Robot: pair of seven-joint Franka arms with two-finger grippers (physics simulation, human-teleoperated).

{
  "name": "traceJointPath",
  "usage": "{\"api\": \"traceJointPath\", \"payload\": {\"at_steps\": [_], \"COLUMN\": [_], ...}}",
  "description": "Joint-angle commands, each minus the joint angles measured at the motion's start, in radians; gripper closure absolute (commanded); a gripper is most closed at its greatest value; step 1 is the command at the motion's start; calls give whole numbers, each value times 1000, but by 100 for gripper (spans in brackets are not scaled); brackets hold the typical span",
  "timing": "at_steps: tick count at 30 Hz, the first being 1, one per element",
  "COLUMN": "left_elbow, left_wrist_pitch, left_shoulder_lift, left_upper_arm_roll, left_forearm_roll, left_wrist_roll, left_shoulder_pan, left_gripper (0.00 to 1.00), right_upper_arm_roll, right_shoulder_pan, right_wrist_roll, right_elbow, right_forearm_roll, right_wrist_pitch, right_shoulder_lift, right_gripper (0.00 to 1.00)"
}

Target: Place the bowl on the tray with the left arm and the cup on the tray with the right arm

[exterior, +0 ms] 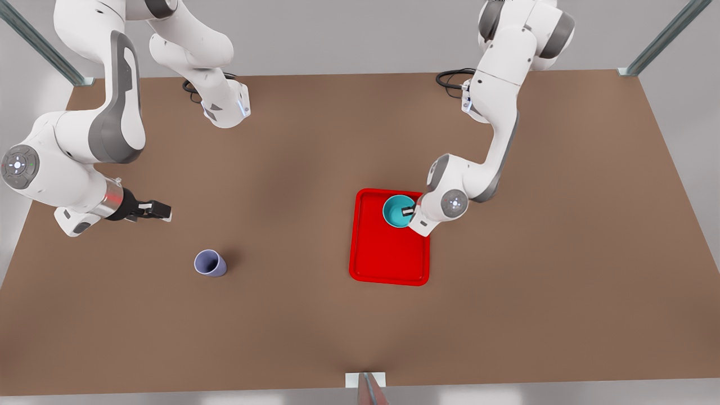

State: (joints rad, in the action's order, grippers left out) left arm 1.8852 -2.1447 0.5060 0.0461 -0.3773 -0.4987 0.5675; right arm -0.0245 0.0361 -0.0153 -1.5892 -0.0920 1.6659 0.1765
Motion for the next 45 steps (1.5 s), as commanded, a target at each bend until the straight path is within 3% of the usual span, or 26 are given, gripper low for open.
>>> {"api": "traceJointPath", "payload": {"at_steps": [1,3,5,8,10,12,13,18,25,37,39,41,42,43,45], "left_elbow": [0,0,0,-6,-72,-369,-443,-445,-486,-508,-506,-506,-506,-506,-506], "left_wrist_pitch": [-1,-1,-1,69,322,666,746,735,749,747,747,749,749,749,749], "left_shoulder_lift": [0,2,0,-32,-170,-198,-210,-294,-302,-304,-302,-304,-304,-304,-305], "left_upper_arm_roll": [0,0,0,17,146,189,187,187,190,192,192,192,192,192,192], "left_forearm_roll": [-78,-75,-75,-19,241,452,454,457,457,486,485,483,485,483,483], "left_wrist_roll": [2,11,23,86,314,630,776,833,810,822,822,824,824,824,824], "left_shoulder_pan": [0,0,-1,-20,-60,-126,-156,-212,-216,-216,-216,-216,-216,-216,-216], "left_gripper": [48,21,1,1,1,1,1,0,0,0,0,0,0,0,0], "right_upper_arm_roll": [0,0,0,0,0,0,2,2,-9,-9,-9,-9,-9,-9,-9], "right_shoulder_pan": [1,1,1,1,1,1,15,31,-19,-12,-10,-12,-12,-13,-8], "right_wrist_roll": [0,0,0,0,0,0,-2,5,0,0,0,2,2,0,2], "right_elbow": [0,0,0,0,0,9,20,-5,-209,-250,-248,-250,-250,-242,-232], "right_forearm_roll": [0,0,0,0,0,2,2,6,3,3,3,3,3,3,3], "right_wrist_pitch": [0,0,0,0,0,9,23,187,503,601,609,598,598,600,606], "right_shoulder_lift": [0,0,0,0,0,14,40,179,228,339,350,348,350,353,365], "right_gripper": [0,0,0,0,0,0,0,0,0,0,10,41,65,76,79]}}
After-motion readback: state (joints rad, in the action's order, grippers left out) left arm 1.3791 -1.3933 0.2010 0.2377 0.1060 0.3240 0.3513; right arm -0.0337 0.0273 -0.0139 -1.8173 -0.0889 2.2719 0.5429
